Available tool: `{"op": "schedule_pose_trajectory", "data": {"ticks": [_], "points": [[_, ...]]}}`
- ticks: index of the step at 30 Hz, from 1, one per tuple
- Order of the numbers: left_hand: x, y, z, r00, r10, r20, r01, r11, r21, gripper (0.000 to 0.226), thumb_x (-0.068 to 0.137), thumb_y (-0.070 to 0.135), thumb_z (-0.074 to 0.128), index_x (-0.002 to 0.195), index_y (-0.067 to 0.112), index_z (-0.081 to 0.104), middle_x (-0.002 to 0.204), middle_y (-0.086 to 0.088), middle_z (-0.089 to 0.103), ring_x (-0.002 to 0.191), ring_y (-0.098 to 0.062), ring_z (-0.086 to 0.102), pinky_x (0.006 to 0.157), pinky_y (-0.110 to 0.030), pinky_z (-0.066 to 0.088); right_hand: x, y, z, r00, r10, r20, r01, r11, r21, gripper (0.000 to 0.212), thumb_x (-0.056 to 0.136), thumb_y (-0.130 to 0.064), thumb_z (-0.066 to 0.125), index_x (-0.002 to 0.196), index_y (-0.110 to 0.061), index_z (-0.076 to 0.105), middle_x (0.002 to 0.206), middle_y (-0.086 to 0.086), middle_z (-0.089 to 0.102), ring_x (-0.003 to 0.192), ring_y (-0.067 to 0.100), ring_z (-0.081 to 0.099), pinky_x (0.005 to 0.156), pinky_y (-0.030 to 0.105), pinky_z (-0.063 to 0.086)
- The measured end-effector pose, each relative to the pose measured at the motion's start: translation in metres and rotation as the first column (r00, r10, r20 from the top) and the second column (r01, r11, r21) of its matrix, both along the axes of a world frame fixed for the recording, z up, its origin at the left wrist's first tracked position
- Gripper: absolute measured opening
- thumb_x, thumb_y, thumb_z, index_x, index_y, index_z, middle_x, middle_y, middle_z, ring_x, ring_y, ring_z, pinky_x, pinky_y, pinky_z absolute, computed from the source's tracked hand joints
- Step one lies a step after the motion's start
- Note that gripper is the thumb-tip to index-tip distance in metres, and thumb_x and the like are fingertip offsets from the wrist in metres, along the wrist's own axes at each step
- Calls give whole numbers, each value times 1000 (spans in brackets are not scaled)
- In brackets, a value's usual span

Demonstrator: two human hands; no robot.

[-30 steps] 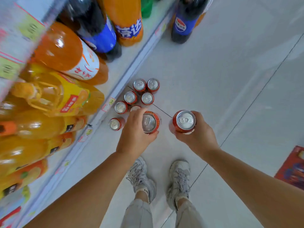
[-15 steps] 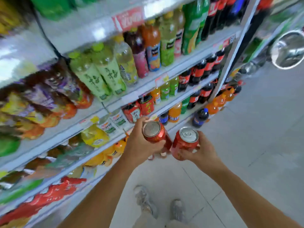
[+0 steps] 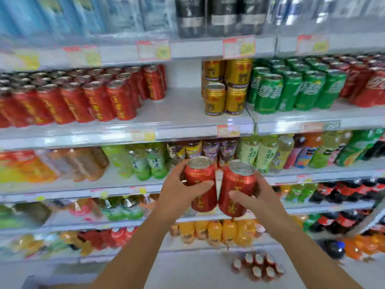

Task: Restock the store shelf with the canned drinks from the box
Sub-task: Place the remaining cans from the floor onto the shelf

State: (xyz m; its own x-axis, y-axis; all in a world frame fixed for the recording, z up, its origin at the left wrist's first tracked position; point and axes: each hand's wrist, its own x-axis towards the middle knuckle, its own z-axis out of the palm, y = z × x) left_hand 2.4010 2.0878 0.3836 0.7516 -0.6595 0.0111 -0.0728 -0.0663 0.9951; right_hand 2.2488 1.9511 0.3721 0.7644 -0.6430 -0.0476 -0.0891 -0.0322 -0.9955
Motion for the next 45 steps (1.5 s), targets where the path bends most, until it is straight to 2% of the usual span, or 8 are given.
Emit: {"op": "schedule_pose_trajectory", "data": {"ticks": [7, 11, 14, 19, 25, 32, 39, 45], "points": [[114, 89, 44, 988, 89, 129, -81, 995, -63, 48, 69, 16, 86, 104, 40, 62, 93, 18, 73, 87, 1, 67, 71, -14, 48, 135, 69, 46, 993, 37, 108, -20, 988, -150, 59, 54, -42, 86, 106, -49, 60, 107, -14, 71, 102, 6, 65, 92, 35, 51], [164, 115, 69, 978, 112, 178, -98, 991, -87, 52, 71, 21, 84, 114, 38, 61, 97, 18, 71, 86, 6, 64, 70, -13, 48, 194, 82, 74, 990, -7, 142, 37, 976, -216, 50, 68, -24, 85, 107, -39, 59, 100, -19, 69, 96, -2, 64, 82, 24, 50], [190, 122, 78, 974, 131, 183, -109, 986, -125, 55, 70, 22, 85, 119, 33, 61, 102, 12, 70, 85, 5, 65, 67, -10, 48, 227, 78, 90, 989, -40, 145, 83, 950, -300, 56, 72, -27, 83, 120, -34, 56, 109, -19, 64, 102, -3, 58, 78, 16, 45], [217, 126, 75, 975, 168, 148, -140, 973, -182, 58, 59, 30, 87, 111, 41, 63, 100, 14, 72, 95, -5, 67, 82, -29, 52, 280, 42, 93, 982, -137, 129, 175, 916, -362, 63, 69, -30, 84, 125, -27, 56, 115, -11, 64, 110, 8, 58, 96, 31, 45], [236, 121, 62, 956, 239, 170, -216, 966, -144, 57, 54, 33, 88, 102, 52, 62, 98, 19, 72, 96, -6, 66, 87, -32, 52, 331, 3, 89, 991, -114, 74, 133, 922, -362, 68, 68, -20, 85, 127, -19, 52, 106, -11, 60, 95, 4, 59, 87, 28, 46], [240, 95, 65, 944, 290, 158, -267, 952, -148, 52, 69, 16, 84, 104, 46, 62, 100, 19, 71, 94, -2, 67, 79, -23, 50, 372, -36, 80, 998, -62, 12, 62, 916, -397, 56, 77, -30, 79, 122, -22, 47, 109, -9, 53, 95, 7, 53, 68, 15, 38], [239, 75, 70, 932, 319, 171, -295, 943, -153, 58, 63, 20, 88, 112, 38, 62, 101, 12, 72, 92, -2, 68, 73, -14, 50, 398, -56, 81, 1000, -14, -4, 10, 863, -505, 62, 73, -32, 82, 124, -13, 51, 118, 4, 64, 104, 19, 62, 90, 34, 51], [240, 71, 72, 938, 288, 191, -264, 954, -145, 61, 65, 22, 85, 120, 35, 61, 106, 11, 72, 95, -3, 68, 71, -10, 51, 400, -55, 80, 1000, 3, 14, 4, 859, -512, 50, 76, -27, 81, 108, -19, 44, 106, -2, 60, 95, 14, 60, 79, 25, 45]]}}
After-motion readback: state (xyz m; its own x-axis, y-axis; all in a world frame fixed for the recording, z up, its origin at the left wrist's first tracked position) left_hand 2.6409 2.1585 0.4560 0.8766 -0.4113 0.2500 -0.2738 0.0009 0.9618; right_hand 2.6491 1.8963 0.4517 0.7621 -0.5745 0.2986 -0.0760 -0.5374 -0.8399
